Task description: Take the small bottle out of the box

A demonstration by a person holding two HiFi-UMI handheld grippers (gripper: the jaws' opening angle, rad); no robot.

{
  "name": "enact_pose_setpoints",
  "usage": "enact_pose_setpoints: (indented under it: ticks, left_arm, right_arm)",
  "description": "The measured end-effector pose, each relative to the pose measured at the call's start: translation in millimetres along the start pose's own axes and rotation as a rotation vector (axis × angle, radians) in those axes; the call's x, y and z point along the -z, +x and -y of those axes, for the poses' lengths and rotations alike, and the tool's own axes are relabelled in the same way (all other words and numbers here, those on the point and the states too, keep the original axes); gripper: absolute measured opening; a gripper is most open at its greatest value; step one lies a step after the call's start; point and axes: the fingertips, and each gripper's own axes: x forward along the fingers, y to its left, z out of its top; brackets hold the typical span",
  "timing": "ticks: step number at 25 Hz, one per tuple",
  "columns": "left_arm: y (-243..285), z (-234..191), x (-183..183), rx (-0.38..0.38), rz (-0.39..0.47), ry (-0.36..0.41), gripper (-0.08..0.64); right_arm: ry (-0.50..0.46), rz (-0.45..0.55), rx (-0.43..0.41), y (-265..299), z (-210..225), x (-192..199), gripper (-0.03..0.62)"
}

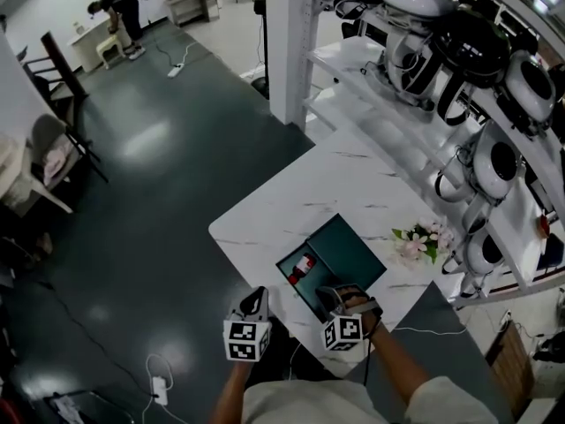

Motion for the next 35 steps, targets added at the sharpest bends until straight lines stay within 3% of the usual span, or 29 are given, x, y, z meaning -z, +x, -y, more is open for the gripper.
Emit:
enact_pose_setpoints:
  ticks: [6, 9, 13, 15, 20, 28, 35]
  left_arm:
    - [-2, -3, -1, -0.006, -0.003, -0.006, 0.018]
    - [-3, -5, 3, -0.006, -0.012, -0.011, 0.018]
    - [-4, -6, 6, -0.008, -0.014, -0.015, 0.018]
    - [-5, -7, 8, -0.01, -0.015, -0.018, 0.018]
    - [-7, -11, 8, -0.015, -0.011, -0.026, 0.018]
    - [-4, -14, 10, -0.015, -0.014, -0.025, 0.018]
    - [-4, -20, 15, -0.027, -0.025, -0.029, 0.018]
  right_arm:
    - [-0.303, -0.034, -0.016, 17, -3, 8, 0.021]
    - [-0.382, -0.028, -0.037, 21, -6, 6, 0.021]
    - [-0.421, -0.018, -0.073, 23, -14, 3, 0.028]
    - [-0.419, -0.008, -0.082, 26, -15, 1, 0.134]
    - [-0.426, -0.028, -0.075, 36, -10, 6, 0.27]
    - [-0.447, -0.056, -0.064, 66, 0, 4, 0.281]
    - [-0.52, -0.084, -0.111, 94, 4, 3, 0.281]
